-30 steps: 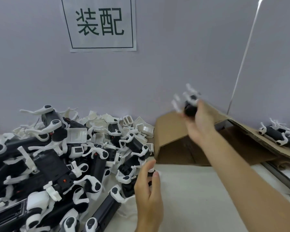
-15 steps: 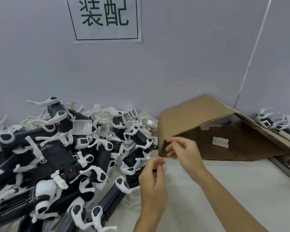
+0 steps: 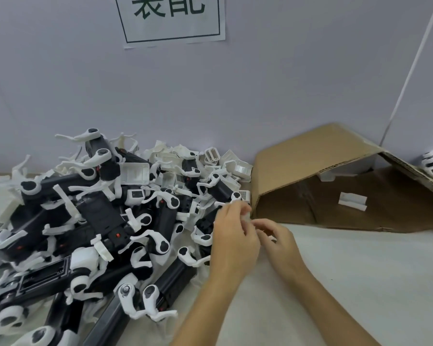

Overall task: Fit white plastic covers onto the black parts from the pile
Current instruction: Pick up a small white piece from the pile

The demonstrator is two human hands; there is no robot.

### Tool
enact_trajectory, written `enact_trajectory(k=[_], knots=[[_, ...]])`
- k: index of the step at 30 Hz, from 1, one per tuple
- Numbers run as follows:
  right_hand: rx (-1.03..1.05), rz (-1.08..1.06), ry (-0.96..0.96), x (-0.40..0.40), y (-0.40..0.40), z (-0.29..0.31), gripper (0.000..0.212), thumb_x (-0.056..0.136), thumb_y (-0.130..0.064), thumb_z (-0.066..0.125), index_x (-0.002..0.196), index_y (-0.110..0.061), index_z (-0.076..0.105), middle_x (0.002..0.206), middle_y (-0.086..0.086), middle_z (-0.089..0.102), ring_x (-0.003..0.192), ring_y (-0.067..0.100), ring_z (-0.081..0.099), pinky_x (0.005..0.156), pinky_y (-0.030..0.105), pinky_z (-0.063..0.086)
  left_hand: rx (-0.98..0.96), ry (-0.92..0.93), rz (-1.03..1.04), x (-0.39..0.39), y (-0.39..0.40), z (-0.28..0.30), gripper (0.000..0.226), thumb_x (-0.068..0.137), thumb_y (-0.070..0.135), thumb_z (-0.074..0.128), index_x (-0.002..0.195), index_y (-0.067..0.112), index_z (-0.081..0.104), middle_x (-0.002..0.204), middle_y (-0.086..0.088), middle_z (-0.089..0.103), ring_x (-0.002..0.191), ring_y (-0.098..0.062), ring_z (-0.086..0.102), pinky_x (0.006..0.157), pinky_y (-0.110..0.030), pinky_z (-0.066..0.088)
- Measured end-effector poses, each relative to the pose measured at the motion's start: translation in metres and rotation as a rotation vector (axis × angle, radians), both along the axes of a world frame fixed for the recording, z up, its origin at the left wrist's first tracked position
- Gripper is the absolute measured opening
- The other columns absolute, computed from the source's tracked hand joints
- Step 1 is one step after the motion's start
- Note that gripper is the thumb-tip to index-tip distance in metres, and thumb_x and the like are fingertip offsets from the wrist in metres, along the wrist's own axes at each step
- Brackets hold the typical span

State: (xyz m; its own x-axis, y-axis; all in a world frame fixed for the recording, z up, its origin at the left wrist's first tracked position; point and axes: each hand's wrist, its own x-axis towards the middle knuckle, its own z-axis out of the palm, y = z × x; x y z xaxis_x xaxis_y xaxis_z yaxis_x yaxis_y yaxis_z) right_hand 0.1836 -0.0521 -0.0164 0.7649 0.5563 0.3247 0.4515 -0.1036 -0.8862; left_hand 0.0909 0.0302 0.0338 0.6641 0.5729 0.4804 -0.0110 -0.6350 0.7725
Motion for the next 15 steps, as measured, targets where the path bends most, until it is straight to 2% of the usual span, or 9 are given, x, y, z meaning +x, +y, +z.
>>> enact_trajectory(k=[3,6,7,9,11,13,15], knots=[[-0.013,0.099,-0.028,-0.003,0.000,0.000,0.028,0.098,-0.010,0.060,0.114,-0.031,0.070,0.105,-0.015,0.072,0.097,0.010,0.065,0.079,0.032,0.054,0.097,0.112,0.022,0.009,0.018,0.009,0.022,0.089,0.000,0.048,0.096,0.019,0.057,0.098,0.006,0.057,0.098,-0.013,0.050,0.082,-0.024,0.043],[0.017,0.143,-0.054,-0.008,0.000,0.000,0.037,0.095,-0.009,0.064,0.112,-0.042,0.067,0.107,-0.023,0.071,0.100,0.011,0.066,0.079,0.038,0.056,0.214,0.211,0.081,0.007,0.027,0.003,0.016,0.090,0.006,0.049,0.098,0.015,0.060,0.096,0.004,0.058,0.096,-0.017,0.052,0.075,-0.026,0.037],[0.025,0.139,-0.066,-0.008,0.000,0.000,0.039,0.094,-0.009,0.065,0.110,-0.044,0.067,0.106,-0.024,0.072,0.098,0.011,0.067,0.076,0.036,0.056,0.294,0.203,0.114,0.005,0.025,0.000,0.016,0.090,0.007,0.048,0.093,0.013,0.062,0.091,0.002,0.059,0.092,-0.020,0.053,0.073,-0.028,0.036],[0.064,0.125,-0.079,-0.008,0.001,0.000,0.044,0.094,-0.004,0.065,0.104,-0.048,0.066,0.102,-0.027,0.071,0.095,0.005,0.067,0.069,0.020,0.053,0.465,0.123,0.154,0.003,0.018,-0.004,0.022,0.083,0.010,0.040,0.080,0.009,0.063,0.080,-0.002,0.061,0.081,-0.025,0.056,0.067,-0.033,0.042],[0.120,0.074,-0.071,-0.007,0.001,0.000,0.043,0.094,-0.002,0.063,0.100,-0.045,0.067,0.098,-0.025,0.071,0.094,0.002,0.066,0.071,0.013,0.050,0.572,0.028,0.164,0.003,0.011,-0.009,0.026,0.078,0.013,0.038,0.074,0.009,0.063,0.075,-0.003,0.061,0.074,-0.026,0.058,0.063,-0.037,0.049],[0.200,0.018,-0.036,-0.004,0.000,-0.001,0.033,0.095,-0.003,0.062,0.101,-0.035,0.068,0.097,-0.021,0.071,0.095,0.006,0.066,0.074,0.018,0.052,0.591,0.054,0.144,0.003,0.009,-0.013,0.026,0.079,0.014,0.039,0.078,0.011,0.065,0.076,-0.002,0.062,0.074,-0.025,0.059,0.065,-0.037,0.050],[0.302,-0.061,-0.002,-0.002,-0.001,-0.001,0.019,0.095,-0.013,0.063,0.106,-0.028,0.066,0.099,-0.020,0.069,0.096,0.006,0.065,0.077,0.021,0.053,0.593,0.122,0.148,0.002,0.011,-0.015,0.025,0.085,0.021,0.041,0.085,0.014,0.065,0.077,0.000,0.062,0.076,-0.023,0.058,0.070,-0.037,0.048]])
